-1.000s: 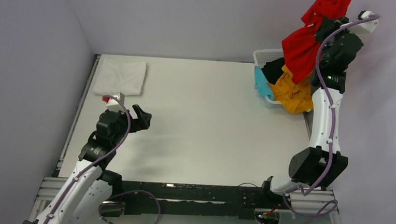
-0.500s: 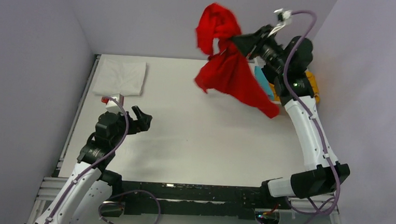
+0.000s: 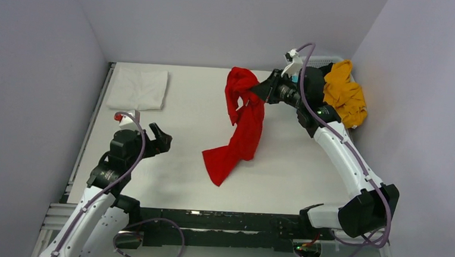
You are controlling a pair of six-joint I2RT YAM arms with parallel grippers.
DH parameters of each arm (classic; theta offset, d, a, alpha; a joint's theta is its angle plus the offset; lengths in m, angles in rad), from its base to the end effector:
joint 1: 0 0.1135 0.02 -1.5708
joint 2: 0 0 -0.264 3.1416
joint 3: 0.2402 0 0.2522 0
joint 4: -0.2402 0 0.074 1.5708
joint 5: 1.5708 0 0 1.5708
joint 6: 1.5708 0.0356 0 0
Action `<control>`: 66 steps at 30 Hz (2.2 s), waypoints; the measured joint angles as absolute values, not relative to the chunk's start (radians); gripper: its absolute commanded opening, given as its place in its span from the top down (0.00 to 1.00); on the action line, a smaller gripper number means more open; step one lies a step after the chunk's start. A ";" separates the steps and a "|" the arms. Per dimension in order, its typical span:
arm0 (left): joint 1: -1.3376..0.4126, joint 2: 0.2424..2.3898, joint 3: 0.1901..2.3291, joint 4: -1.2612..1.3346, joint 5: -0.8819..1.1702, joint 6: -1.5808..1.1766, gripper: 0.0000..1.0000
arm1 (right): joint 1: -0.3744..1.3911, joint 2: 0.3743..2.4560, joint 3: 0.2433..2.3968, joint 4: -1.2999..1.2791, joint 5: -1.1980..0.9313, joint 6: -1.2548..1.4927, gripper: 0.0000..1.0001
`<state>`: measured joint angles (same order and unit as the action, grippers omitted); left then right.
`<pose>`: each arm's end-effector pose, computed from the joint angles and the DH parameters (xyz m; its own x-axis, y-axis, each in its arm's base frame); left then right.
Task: Fold and stack the t-shirts
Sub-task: Move the tshirt to the center of the board, then flatten out the tshirt
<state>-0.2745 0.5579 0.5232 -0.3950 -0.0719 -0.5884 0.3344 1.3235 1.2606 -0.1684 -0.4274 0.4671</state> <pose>0.1378 -0.0362 0.2591 -0.4487 -0.4488 -0.7728 -0.0499 0.8760 -0.4797 0.2853 0.1148 0.3896 -0.4995 0.2603 -0.8263 -0.5095 0.6832 0.5232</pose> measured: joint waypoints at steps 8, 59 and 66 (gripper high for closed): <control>-0.274 0.632 0.501 -0.376 0.005 -0.605 0.01 | 0.428 1.377 1.338 -0.226 -0.429 0.440 1.00; -0.960 1.844 1.164 -0.469 -0.258 -0.735 1.00 | 0.188 1.126 0.739 -0.188 0.104 0.538 0.02; -0.952 1.729 1.053 -0.567 -0.402 -0.819 1.00 | 0.187 1.162 0.741 -0.186 0.030 0.504 0.10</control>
